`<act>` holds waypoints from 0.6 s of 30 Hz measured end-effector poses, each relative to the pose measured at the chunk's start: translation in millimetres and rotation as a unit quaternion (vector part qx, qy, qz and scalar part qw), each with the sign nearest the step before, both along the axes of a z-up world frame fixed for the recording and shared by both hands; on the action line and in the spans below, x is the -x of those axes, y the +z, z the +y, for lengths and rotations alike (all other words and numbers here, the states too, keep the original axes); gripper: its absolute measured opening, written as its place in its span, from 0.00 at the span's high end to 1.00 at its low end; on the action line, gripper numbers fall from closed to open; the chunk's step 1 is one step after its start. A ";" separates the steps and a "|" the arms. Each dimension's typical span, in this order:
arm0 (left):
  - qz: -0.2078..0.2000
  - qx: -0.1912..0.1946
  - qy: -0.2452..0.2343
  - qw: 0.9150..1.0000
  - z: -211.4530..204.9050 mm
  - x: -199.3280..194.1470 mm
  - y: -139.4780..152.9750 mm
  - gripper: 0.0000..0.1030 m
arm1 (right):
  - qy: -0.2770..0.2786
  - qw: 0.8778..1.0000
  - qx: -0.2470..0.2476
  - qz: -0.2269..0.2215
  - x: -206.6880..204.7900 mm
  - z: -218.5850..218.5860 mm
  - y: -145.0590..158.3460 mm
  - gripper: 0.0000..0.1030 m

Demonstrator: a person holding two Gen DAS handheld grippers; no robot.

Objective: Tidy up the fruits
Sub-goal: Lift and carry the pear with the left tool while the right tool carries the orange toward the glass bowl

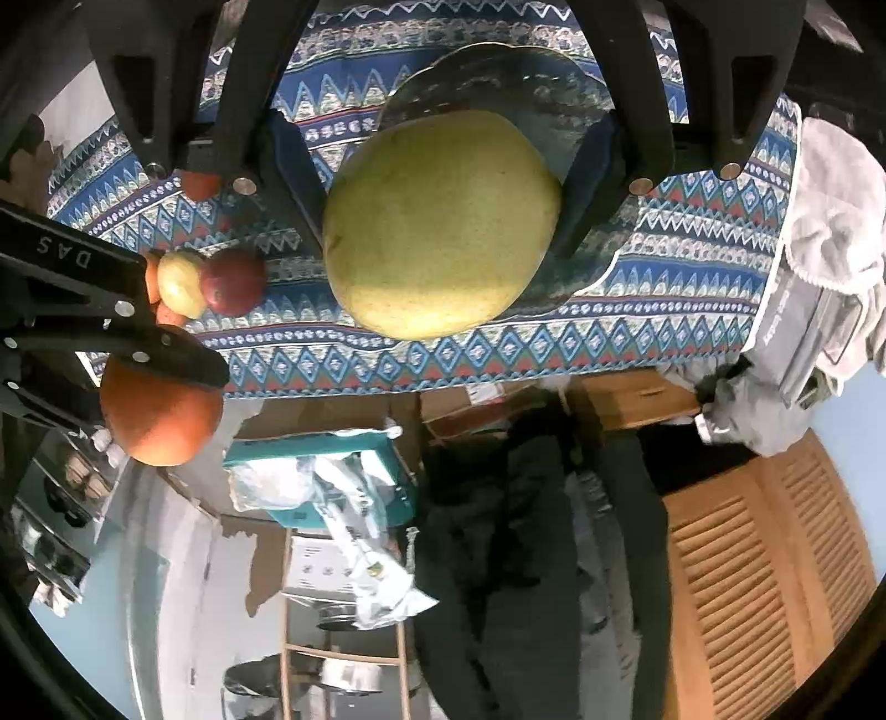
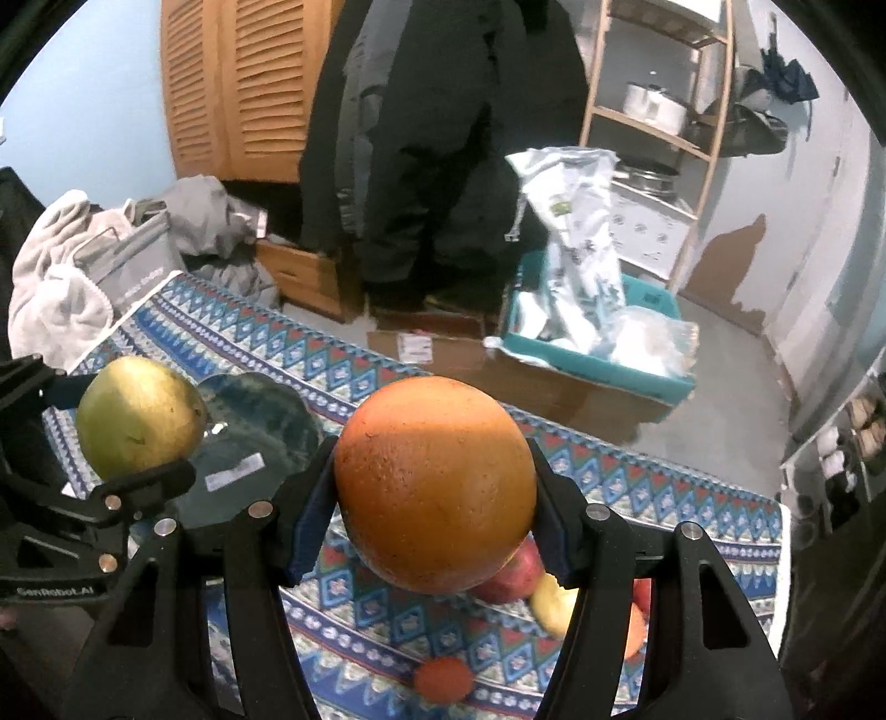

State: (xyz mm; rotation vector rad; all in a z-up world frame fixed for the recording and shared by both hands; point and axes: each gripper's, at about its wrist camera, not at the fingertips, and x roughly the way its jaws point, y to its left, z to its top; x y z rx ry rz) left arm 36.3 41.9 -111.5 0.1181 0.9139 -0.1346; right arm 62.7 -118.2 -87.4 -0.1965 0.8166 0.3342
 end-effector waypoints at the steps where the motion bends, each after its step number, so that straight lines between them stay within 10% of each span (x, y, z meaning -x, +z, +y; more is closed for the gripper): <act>1: 0.000 -0.001 0.004 1.000 4.3 -0.6 -1.2 0.23 | 0.003 1.000 -0.001 0.002 -1.8 4.0 -0.8 0.39; 18: 0.049 -0.009 0.074 0.996 71.8 -11.2 -43.0 0.23 | 0.060 0.995 -0.006 0.078 -42.1 87.2 -44.8 0.39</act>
